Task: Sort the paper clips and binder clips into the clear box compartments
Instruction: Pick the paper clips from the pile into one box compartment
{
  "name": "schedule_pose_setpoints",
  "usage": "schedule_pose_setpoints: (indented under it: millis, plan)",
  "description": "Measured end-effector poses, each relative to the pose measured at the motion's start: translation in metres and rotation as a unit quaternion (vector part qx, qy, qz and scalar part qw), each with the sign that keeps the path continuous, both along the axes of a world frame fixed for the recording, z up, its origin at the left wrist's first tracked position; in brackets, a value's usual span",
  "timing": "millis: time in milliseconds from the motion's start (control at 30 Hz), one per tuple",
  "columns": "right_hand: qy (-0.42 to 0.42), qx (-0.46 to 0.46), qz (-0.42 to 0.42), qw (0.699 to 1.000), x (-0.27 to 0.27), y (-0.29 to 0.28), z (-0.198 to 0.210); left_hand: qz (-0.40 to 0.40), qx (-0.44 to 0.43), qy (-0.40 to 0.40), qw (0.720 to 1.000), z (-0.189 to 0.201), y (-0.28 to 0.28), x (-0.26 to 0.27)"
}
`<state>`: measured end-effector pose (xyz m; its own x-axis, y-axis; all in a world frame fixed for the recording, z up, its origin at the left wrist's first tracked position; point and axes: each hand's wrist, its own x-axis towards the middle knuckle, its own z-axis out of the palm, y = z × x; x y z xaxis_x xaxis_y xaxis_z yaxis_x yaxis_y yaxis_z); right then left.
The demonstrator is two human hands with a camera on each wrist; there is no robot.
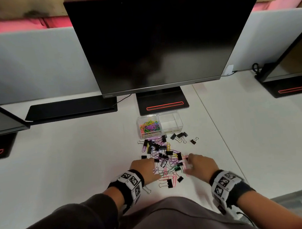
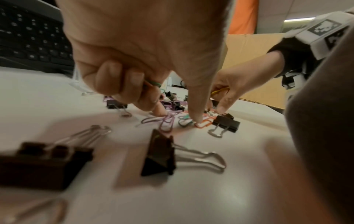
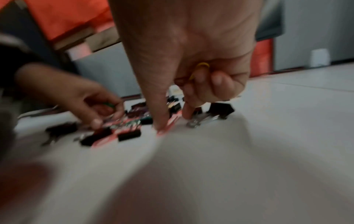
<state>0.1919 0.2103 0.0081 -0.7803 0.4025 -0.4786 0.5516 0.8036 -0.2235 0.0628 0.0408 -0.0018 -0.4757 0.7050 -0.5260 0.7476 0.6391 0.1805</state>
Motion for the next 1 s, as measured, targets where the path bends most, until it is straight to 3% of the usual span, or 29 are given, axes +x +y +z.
schedule_pose_setpoints:
  millis: [133,267,367,433,567,633,733,800,867,933,1000]
  plan:
    - [0.013,0.011,-0.044,0.999,-0.008,-0.008,-0.005,-0.020,-0.001,-0.003,1.000,-0.004,0.007,0.007]
    - [-0.014,-0.013,-0.026,0.999,-0.016,-0.004,-0.004,-0.022,0.000,-0.020,1.000,-0.004,0.007,0.008]
    - [0.018,-0.104,-0.053,0.993,-0.014,0.004,-0.002,-0.028,0.008,-0.024,0.999,-0.001,0.000,0.002]
    - [0.089,-0.221,-0.134,0.962,-0.011,0.011,0.002,-0.001,0.026,-0.053,0.998,0.003,-0.007,-0.006]
    - [0.174,-0.399,-0.297,0.850,-0.008,0.018,0.002,0.058,0.048,-0.117,0.990,0.011,-0.013,-0.021]
    - [0.172,-0.424,-0.303,0.836,-0.009,0.013,0.003,0.046,0.039,-0.103,0.993,0.015,-0.011,-0.020]
    - [0.142,-0.373,-0.209,0.893,-0.015,0.002,0.001,0.051,0.038,-0.100,0.993,0.015,-0.006,-0.014]
    - [0.132,-0.274,-0.070,0.950,-0.019,-0.005,-0.001,0.075,0.051,-0.121,0.988,0.015,-0.005,-0.015]
    - [0.044,-0.144,0.087,0.985,-0.023,-0.012,-0.004,0.097,0.060,-0.143,0.983,0.016,-0.005,-0.019]
    - [-0.001,-0.035,0.192,0.981,-0.029,-0.016,-0.006,0.104,0.068,-0.164,0.979,0.017,-0.007,-0.022]
    - [0.032,-0.022,0.194,0.980,-0.036,-0.018,-0.002,0.103,0.085,-0.162,0.978,0.018,-0.009,-0.025]
